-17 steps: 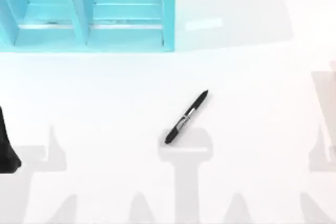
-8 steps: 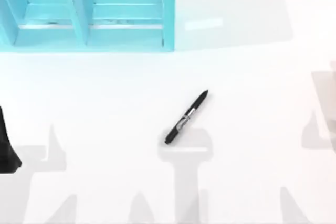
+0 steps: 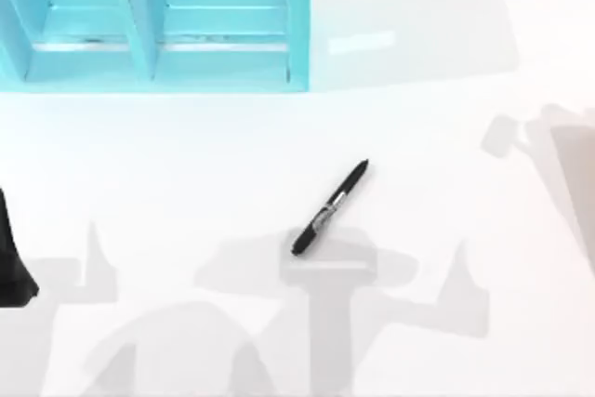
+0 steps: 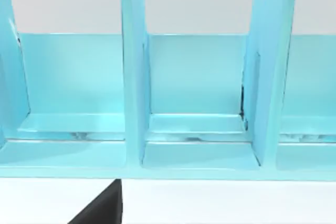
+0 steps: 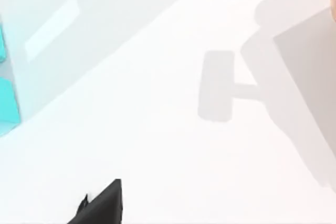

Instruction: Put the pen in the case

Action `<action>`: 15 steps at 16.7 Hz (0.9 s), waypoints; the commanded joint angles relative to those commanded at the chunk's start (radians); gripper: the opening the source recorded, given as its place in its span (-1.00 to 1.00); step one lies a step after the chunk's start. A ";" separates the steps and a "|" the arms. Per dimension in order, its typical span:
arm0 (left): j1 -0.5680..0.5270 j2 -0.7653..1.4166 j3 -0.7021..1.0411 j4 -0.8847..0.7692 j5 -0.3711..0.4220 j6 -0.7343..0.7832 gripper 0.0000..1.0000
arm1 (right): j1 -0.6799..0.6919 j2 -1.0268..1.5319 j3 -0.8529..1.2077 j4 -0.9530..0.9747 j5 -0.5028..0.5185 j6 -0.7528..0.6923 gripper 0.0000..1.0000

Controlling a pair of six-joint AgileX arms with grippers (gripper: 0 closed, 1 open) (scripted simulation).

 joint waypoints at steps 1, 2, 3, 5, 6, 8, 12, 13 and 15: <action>0.000 0.000 0.000 0.000 0.000 0.000 1.00 | 0.023 0.110 0.085 -0.054 0.000 0.053 1.00; 0.000 0.000 0.000 0.000 0.000 0.000 1.00 | 0.047 0.214 0.167 -0.108 0.001 0.104 1.00; 0.000 0.000 0.000 0.000 0.000 0.000 1.00 | 0.074 0.310 0.247 -0.161 0.002 0.153 1.00; 0.000 0.000 0.000 0.000 0.000 0.000 1.00 | 0.132 0.482 0.398 -0.260 0.004 0.246 1.00; 0.000 0.000 0.000 0.000 0.000 0.000 1.00 | 0.163 0.560 0.470 -0.307 0.005 0.289 1.00; 0.000 0.000 0.000 0.000 0.000 0.000 1.00 | 0.228 0.700 0.604 -0.391 0.006 0.367 1.00; 0.000 0.000 0.000 0.000 0.000 0.000 1.00 | 0.360 0.922 0.830 -0.524 0.010 0.490 1.00; 0.000 0.000 0.000 0.000 0.000 0.000 1.00 | 0.391 0.959 0.875 -0.549 0.011 0.513 1.00; 0.000 0.000 0.000 0.000 0.000 0.000 1.00 | 0.446 1.015 0.950 -0.589 0.013 0.549 1.00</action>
